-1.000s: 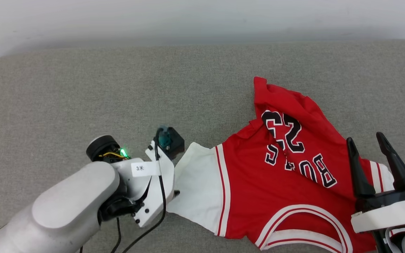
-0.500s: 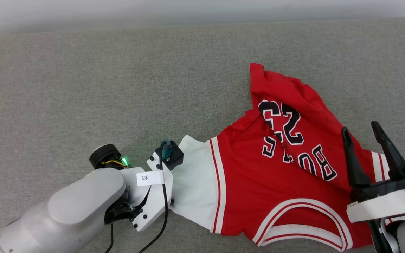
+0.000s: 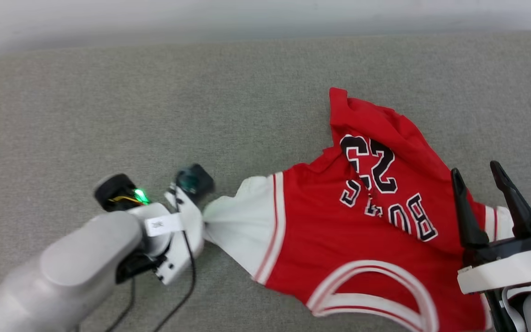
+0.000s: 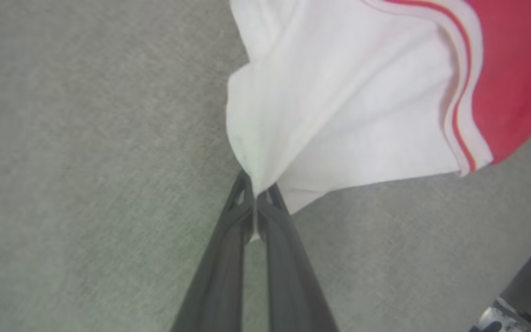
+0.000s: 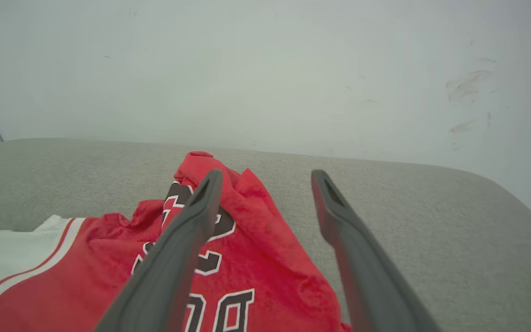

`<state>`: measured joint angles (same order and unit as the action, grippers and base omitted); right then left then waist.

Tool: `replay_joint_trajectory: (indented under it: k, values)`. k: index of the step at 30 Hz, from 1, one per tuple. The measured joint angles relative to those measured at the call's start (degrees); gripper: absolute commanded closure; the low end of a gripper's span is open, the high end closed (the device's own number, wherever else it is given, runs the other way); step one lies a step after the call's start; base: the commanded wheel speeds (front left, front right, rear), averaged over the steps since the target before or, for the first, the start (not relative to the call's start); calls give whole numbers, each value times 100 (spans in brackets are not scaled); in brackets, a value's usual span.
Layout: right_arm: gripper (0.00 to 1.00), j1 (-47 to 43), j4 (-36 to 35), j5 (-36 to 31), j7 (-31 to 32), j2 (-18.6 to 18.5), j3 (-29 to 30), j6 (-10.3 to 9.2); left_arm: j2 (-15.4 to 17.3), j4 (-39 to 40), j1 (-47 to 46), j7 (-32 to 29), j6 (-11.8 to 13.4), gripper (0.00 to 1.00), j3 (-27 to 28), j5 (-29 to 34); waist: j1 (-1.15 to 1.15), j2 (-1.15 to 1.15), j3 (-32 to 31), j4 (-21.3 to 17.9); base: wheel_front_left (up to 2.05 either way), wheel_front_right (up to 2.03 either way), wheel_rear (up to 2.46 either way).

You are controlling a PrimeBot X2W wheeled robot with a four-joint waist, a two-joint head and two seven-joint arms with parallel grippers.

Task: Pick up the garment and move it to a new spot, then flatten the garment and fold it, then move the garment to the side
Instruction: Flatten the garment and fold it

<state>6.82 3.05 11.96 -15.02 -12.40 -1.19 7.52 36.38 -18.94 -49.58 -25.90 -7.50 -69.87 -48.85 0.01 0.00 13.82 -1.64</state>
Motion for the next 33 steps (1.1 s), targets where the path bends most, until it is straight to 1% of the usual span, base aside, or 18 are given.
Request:
replay_joint_trajectory:
  k: [5, 15, 17, 21, 22, 23, 28, 30, 33]
  values:
    - [0, -117, 14, -2, -1, -23, 83, 0, 299, -201, 138, 470, 74, 100, 193, -76, 0, 0, -149, 118, 0, 0, 0]
    - [0, -295, 132, -37, -1, -131, 224, 0, 959, -472, 827, 827, 492, 100, 421, -447, 0, 0, -359, 271, 0, 0, 0]
    - [0, -322, 176, -37, -1, -168, 274, 0, 1009, -509, 945, 845, 548, 100, 421, -511, 0, 0, -392, 291, 0, 0, 0]
    - [0, -341, 237, -43, 46, -213, 304, 0, 948, -498, 1187, 971, 655, 100, 438, -648, 0, 0, -460, 317, 0, 0, 0]
    - [0, -341, 235, -41, 79, -233, 302, 0, 927, -495, 1223, 1068, 710, 80, 461, -655, 0, 0, -482, 319, 0, 0, 0]
    - [0, -341, 226, -41, 97, -263, 303, 0, 910, -495, 1252, 1213, 780, 0, 501, -638, 0, 0, -504, 319, 0, 0, 0]
    - [0, -355, 10, 5, 371, -553, 286, 0, 799, -410, 1507, 2273, 1271, 0, 745, -471, 0, 0, -668, 289, 0, 0, 0]
    - [0, -431, -144, 52, 620, -772, 224, 0, 805, -298, 1670, 2674, 1519, 0, 794, -345, 0, 0, -745, 267, 0, 0, 0]
    - [0, -596, -386, 263, 1211, -1215, 66, 1, 799, -56, 1933, 3239, 1909, 0, 907, -246, -1, 0, -855, 256, 0, 0, 0]
